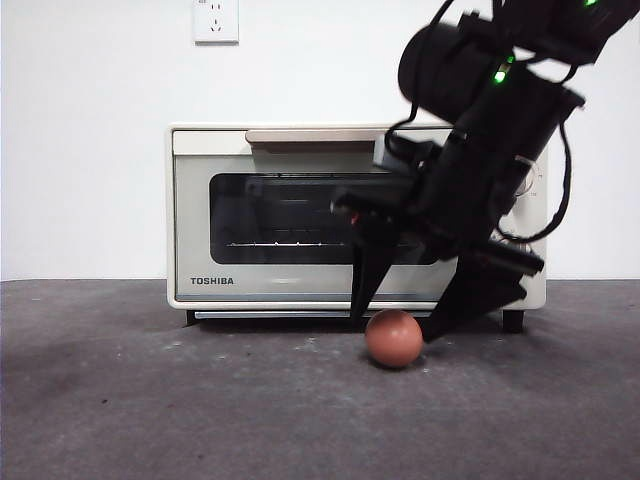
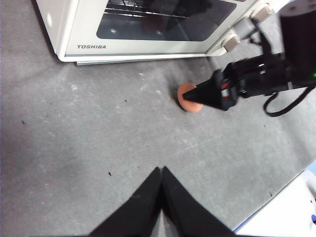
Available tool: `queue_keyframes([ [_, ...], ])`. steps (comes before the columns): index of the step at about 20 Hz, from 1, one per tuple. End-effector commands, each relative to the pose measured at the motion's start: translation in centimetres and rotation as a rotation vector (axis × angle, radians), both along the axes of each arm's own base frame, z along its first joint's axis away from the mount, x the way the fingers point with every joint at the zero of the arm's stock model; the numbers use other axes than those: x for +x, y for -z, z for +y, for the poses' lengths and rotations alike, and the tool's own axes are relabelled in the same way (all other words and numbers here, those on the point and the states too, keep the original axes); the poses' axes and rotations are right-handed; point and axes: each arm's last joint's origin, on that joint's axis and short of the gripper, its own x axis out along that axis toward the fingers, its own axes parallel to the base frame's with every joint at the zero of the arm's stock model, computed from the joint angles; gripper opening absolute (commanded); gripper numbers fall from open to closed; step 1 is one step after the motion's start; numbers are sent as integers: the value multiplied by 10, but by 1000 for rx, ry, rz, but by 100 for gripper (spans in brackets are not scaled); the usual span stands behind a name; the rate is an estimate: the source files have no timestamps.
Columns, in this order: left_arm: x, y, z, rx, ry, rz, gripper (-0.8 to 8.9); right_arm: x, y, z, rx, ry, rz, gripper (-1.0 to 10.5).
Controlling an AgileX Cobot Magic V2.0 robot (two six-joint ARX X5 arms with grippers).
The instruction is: Eggoven
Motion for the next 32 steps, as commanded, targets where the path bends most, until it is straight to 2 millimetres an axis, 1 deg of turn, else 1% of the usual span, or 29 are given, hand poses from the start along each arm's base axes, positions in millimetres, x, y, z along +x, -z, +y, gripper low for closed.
queue_keyframes([
  [1, 1, -5, -1, 4, 16, -31, 7, 5, 7, 9, -9, -3, 11, 360],
  [3, 1, -5, -1, 4, 16, -31, 7, 5, 11, 11, -32, 4, 11, 354],
  [5, 1, -6, -1, 4, 16, -33, 7, 4, 11, 13, -44, 8, -6, 320],
  [6, 1, -6, -1, 4, 16, -33, 7, 4, 11, 14, -46, 7, -7, 283],
  [9, 1, -6, -1, 4, 16, -34, 7, 1, 13, 12, -64, -1, 21, 97],
  [12, 2, -7, -1, 2, 15, -46, 7, 1, 13, 12, -70, -5, 23, 1],
  [15, 4, -8, -1, -12, 7, -53, 7, 1, 11, 12, -69, -15, 13, 2],
  [16, 5, -9, -2, -19, 8, -57, 7, 0, 7, 12, -65, -24, 2, 2],
  [17, 7, -10, -3, -24, 14, -68, 7, -2, 1, 12, -59, -33, -14, 2],
  [19, 13, -14, -8, -41, 30, -94, 7, -10, -17, 12, -46, -64, -54, 2],
  [23, 35, -25, -22, -36, 37, -140, 7, -39, -68, -2, -27, -127, -142, 2],
  [26, 61, -37, -39, -31, 63, -183, 7, -69, -109, -21, 18, -150, -237, 2],
  [28, 79, -46, -52, -24, 72, -211, 7, -87, -131, -36, 46, -151, -296, 2],
  [30, 100, -53, -68, -25, 90, -229, 7, -106, -149, -52, 61, -128, -354, 2],
  [32, 116, -57, -79, -18, 96, -235, 7, -119, -159, -63, 67, -111, -389, 2],
])
